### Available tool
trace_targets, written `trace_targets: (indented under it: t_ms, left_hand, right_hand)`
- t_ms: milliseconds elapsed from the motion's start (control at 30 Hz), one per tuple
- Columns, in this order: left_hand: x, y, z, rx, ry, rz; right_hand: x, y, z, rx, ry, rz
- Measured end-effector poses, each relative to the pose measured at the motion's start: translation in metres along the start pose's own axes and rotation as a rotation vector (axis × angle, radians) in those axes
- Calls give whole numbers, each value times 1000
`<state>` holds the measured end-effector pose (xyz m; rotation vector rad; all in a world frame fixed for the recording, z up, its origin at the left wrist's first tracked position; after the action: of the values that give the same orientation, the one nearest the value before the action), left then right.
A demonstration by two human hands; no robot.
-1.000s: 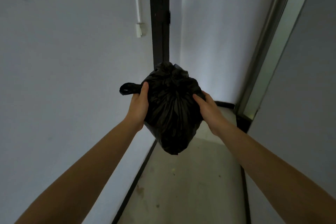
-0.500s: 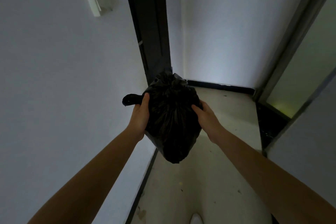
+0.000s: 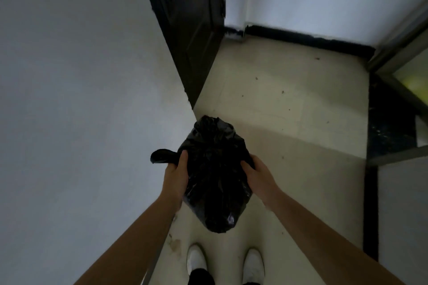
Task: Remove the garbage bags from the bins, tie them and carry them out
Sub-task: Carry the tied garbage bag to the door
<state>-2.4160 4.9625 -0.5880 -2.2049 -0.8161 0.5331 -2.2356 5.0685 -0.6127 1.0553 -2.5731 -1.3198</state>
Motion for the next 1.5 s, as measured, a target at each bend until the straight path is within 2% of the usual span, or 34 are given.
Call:
trace_targets:
  t_ms: [200, 400, 567, 667, 767, 867, 1000, 1067, 1167, 1333, 1500]
  left_hand:
    - [-2, 167, 150, -170, -76, 91]
    - [-8, 294, 253, -256, -119, 160]
    - [-5, 333, 331, -162, -159, 81]
    - [3, 354, 354, -150, -121, 12]
    - [2, 374, 350, -183, -107, 108]
    - [-3, 369, 319, -129, -141, 256]
    - [-1, 292, 268, 172, -103, 622]
    - [6, 226, 241, 341, -92, 749]
    - [22, 102, 186, 671, -124, 889]
    - [46, -146, 48, 1115, -224, 963]
    - [56, -391, -149, 1532, -383, 860]
  right_hand:
    - [82, -160, 125, 130, -47, -32]
    - [149, -274, 221, 191, -83, -107]
    - [174, -309, 286, 111, -154, -105]
    - [185, -326, 310, 102, -54, -60]
    - [192, -338, 309, 183, 75, -35]
    - [185, -325, 285, 172, 48, -100]
    - [141, -260, 243, 45, -68, -271]
    - [107, -204, 226, -92, -118, -430]
    - [43, -92, 184, -306, -284, -641]
    - [-90, 127, 60, -628, -586, -816]
    - [-235, 347, -116, -995, -947, -781]
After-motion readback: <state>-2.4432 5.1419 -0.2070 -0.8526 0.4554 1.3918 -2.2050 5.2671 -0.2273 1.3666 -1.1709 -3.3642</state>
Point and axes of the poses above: each hand's wrist, its own z-axis towards the middle knuckle, its own x-axis out of the palm, y = z × x, the point moved 2 cm from there along z, towards the middle knuckle, and after that the axes turned 1 degree about -z, right-handed, at the moved point
